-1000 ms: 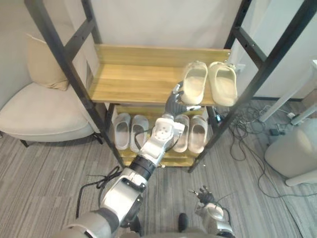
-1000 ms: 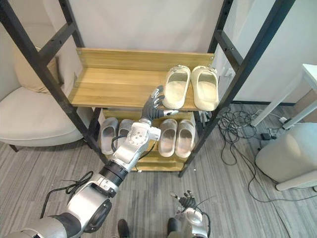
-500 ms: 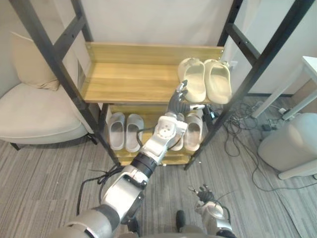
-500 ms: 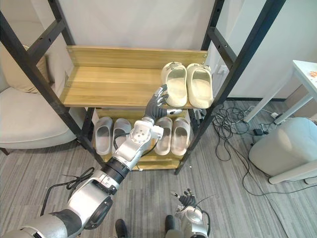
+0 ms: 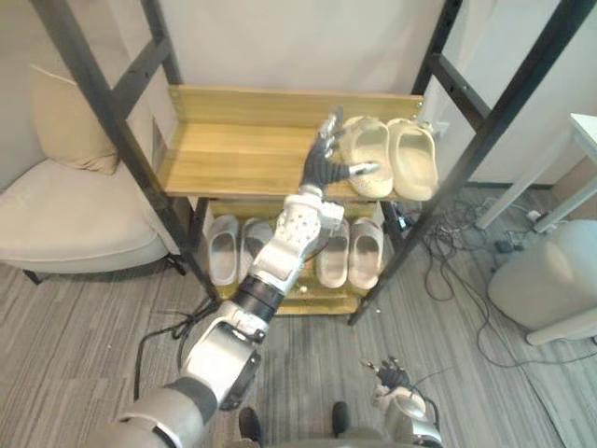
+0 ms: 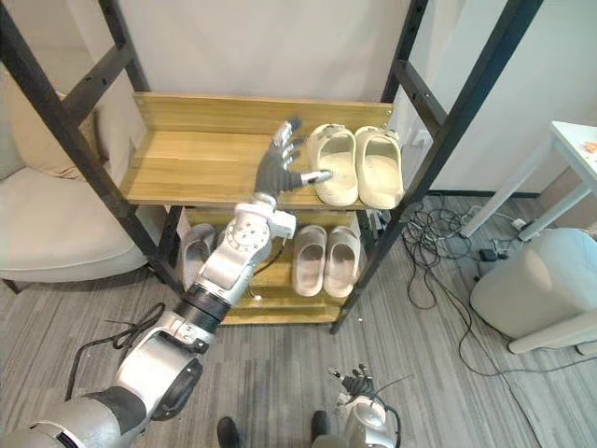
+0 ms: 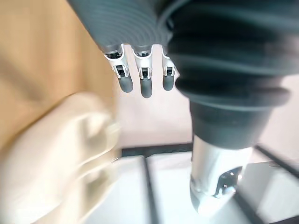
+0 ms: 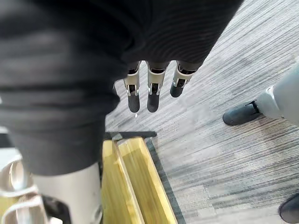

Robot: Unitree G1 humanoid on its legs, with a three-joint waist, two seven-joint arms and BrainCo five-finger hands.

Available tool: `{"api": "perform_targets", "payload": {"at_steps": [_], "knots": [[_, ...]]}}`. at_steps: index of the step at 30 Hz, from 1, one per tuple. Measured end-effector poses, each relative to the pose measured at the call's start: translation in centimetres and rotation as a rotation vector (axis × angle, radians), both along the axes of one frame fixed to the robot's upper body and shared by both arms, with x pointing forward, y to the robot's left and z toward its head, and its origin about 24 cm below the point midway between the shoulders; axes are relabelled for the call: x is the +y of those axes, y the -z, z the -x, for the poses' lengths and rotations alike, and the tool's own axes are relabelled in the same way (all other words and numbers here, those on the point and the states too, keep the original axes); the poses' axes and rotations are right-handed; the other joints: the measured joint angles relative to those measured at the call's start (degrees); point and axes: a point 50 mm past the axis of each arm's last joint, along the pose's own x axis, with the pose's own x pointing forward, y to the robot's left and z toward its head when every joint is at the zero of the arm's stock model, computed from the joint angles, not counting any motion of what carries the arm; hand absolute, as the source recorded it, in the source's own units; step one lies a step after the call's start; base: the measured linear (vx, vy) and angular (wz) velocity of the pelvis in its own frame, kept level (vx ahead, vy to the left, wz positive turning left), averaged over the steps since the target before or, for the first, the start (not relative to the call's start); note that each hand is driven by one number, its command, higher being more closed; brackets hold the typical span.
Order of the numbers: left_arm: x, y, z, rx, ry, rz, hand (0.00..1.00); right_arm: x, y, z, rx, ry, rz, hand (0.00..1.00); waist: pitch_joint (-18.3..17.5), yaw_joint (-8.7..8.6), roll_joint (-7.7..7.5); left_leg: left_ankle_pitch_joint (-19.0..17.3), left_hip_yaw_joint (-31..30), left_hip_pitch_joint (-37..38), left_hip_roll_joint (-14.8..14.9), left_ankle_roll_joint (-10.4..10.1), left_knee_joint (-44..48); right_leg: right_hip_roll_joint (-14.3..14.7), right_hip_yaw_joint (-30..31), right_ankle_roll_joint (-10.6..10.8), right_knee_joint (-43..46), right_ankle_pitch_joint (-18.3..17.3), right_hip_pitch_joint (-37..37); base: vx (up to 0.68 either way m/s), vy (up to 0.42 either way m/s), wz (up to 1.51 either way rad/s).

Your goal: Organize the slippers on the shoe rack

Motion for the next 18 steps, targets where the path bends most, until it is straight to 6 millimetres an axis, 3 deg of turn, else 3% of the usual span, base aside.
{"api": "perform_targets", "payload": {"at_steps": [4,12,18], "knots": [[-0.1,0.5,2.1,-0.048,0.054,0.037,0.00,0.3,0.0,0.0,-0.003,-0.021,-0.005,0.00,-0.26,1.69,0.34,-0.14,-1.97,1.32,-0.08,-0.17,-0.10,-0.31,-2.40,-0.04,0.33,-1.15,2.53,0.01,0.003,0.30],[-2.0,4.7,7.5,0.036,0.329,0.093,0.00,0.9,0.1,0.3,-0.002,-0.068,-0.020,0.00,-1.36,3.88,1.16,-0.67,-6.54,3.20,-0.62,-0.39,-0.26,-1.03,-7.00,0.14,1.92,-3.77,6.65,0.02,-0.007,0.30],[-0.9,10.9,10.2,0.249,0.374,0.099,0.00,1.1,0.4,0.9,0.012,-0.088,-0.023,0.00,-3.02,5.04,1.47,-1.28,-8.07,4.80,-0.35,-0.76,-0.25,-0.92,-8.88,-0.03,1.96,-5.05,9.42,0.01,-0.016,0.14]]}}
